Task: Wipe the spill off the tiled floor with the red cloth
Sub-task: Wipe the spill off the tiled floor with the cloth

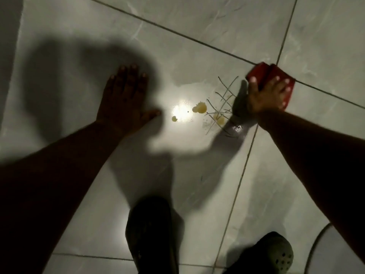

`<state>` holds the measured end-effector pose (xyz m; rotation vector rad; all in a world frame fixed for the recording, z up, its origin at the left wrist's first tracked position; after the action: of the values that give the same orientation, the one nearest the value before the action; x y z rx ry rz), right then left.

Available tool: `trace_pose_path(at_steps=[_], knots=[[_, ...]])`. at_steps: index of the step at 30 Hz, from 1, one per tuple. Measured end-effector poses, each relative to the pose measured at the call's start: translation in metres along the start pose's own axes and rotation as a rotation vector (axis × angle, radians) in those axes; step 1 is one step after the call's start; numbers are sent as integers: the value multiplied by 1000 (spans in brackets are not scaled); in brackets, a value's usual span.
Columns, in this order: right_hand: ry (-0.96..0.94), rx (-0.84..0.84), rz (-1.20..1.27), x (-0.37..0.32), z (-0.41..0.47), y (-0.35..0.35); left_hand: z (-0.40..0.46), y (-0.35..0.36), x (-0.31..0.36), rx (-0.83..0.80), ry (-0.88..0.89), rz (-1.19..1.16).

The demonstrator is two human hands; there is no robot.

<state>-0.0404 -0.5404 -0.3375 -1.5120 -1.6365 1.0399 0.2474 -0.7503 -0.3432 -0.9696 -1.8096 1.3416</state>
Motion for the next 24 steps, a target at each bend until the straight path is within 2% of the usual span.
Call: trace_pose_path(at_steps=[2, 4, 6, 8, 10, 13, 15, 16, 17, 20, 24], knots=[[-273, -20, -29, -45, -19, 11, 2, -3, 1, -4, 4, 2], [-519, -61, -95, -54, -55, 21, 4, -7, 2, -13, 3, 9], [-686, -100, -220, -29, -80, 25, 3, -9, 1, -24, -3, 17], [-756, -127, -343, 10, -77, 16, 2, -7, 0, -23, 25, 30], [-637, -110, -331, 45, -52, 0, 1, -4, 0, -9, 50, 36], [-164, -75, -75, 70, -13, -11, -3, -1, -5, -10, -27, 31], [193, 17, 108, 59, -4, -12, -6, 0, -8, 6, -89, 18], [289, 83, 143, 46, -3, -12, -8, 0, -10, 9, -101, 17], [297, 128, 136, 27, -5, -12, -9, 1, -10, 8, -102, 16], [69, 85, 59, -36, -18, 4, -12, 0, -10, 21, -94, -1], [-562, -3, -41, -99, -93, 50, -16, -3, -9, 56, -86, -3]])
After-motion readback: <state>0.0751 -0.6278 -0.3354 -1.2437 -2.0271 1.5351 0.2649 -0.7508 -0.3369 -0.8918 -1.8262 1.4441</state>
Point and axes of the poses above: each hand's wrist, its own z-axis towards the middle knuckle, its own y-axis out of the palm, x = y × z, the point moved 6 cm from there along z, towards the middle knuckle, and after that the axes turned 4 degrees about y, right-handed, at the moved point
